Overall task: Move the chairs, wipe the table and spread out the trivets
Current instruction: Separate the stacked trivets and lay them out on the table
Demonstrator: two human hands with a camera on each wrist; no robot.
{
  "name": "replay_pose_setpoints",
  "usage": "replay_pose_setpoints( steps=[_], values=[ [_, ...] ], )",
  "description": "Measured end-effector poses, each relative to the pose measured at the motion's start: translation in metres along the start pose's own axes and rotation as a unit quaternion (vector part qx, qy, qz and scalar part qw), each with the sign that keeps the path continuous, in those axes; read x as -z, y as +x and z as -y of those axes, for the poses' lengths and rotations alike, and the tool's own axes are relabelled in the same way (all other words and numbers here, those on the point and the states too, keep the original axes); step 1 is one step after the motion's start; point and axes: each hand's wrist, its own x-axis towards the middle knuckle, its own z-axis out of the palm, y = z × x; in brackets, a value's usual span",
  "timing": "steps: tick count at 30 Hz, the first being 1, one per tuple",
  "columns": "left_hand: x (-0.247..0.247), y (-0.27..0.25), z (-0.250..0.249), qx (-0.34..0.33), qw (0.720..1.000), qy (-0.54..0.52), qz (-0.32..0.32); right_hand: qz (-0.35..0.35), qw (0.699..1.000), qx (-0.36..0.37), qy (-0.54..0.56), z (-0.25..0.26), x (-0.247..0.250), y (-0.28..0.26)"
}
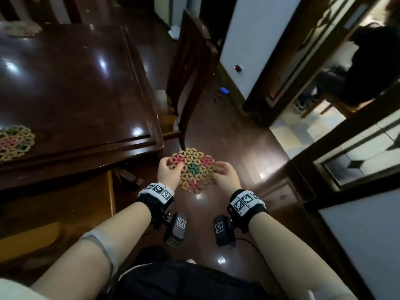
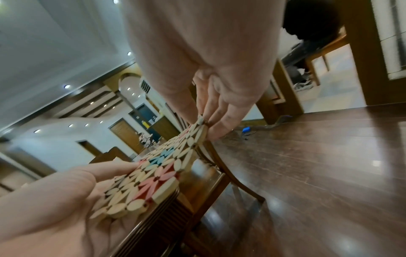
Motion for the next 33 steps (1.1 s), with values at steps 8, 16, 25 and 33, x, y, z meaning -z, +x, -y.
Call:
replay_pose_setpoints(
  steps=[8, 16, 25, 33],
  values=[
    [0.02, 0.096, -0.046, -0.022, 0.99, -0.024, -0.137, 0.141, 0.988, 0.032, -0.058, 0.057, -0.063, 0.122],
    [0.052, 0.247, -0.107, 0.016, 0.979, -0.068, -0.191, 0.177, 0.982, 0.046, -0.046, 0.143, -0.156, 0.256],
    [0.105, 0.375, -0.167, 0.016, 0.97, 0.034, -0.241, 0.248, 0.967, 0.037, -0.044, 0.224, -0.249, 0.358],
    [0.135, 0.481, -0.2, 0.06, 0.96, 0.075, -0.265, 0.363, 0.923, 0.059, -0.113, 0.28, -0.322, 0.446]
  ],
)
